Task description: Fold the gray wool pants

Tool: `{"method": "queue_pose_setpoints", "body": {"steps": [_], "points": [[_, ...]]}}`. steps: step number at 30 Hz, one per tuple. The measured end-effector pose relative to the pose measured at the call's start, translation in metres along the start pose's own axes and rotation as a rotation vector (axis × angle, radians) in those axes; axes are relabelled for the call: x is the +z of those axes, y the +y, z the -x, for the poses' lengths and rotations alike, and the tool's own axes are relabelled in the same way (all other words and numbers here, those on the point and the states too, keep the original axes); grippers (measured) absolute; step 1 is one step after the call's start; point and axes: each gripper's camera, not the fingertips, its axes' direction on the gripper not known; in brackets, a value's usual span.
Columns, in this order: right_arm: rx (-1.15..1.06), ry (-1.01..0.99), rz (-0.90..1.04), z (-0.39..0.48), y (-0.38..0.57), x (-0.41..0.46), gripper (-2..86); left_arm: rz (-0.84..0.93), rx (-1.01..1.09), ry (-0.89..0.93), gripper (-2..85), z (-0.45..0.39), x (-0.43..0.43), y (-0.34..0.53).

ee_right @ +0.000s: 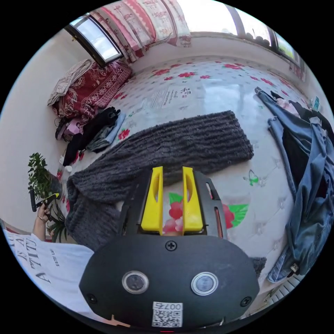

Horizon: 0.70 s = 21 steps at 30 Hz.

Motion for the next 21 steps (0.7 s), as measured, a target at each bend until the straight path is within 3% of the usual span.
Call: {"method": "queue_pose_setpoints", "body": {"steps": [4,8,14,18,21], "points": [[0.012,0.028,0.03,0.002,-0.064,0.04,9.8,0.11,0.023,0.016,12.7,-0.009,0.069,-0.067],[0.06,0.13,0.085,-0.014,-0.117,0.091,10.6,0.257,0.106,-0.157,12.7,-0.022,0.13,-0.089],[0.188,0.283,0.247,-0.059,-0.144,0.17,10.5,0.195,0.114,-0.141,6.4,-0.006,0.129,-0.082],[0.123,0.267,0.264,-0.054,-0.136,0.176,3.9,0.13,0.03,-0.04,1.7,0.021,0.112,-0.065],[0.044,0.193,0.059,-0.042,-0.125,0.12,1.4,0.022,-0.005,0.029,0.4,0.034,0.075,-0.049]]}}
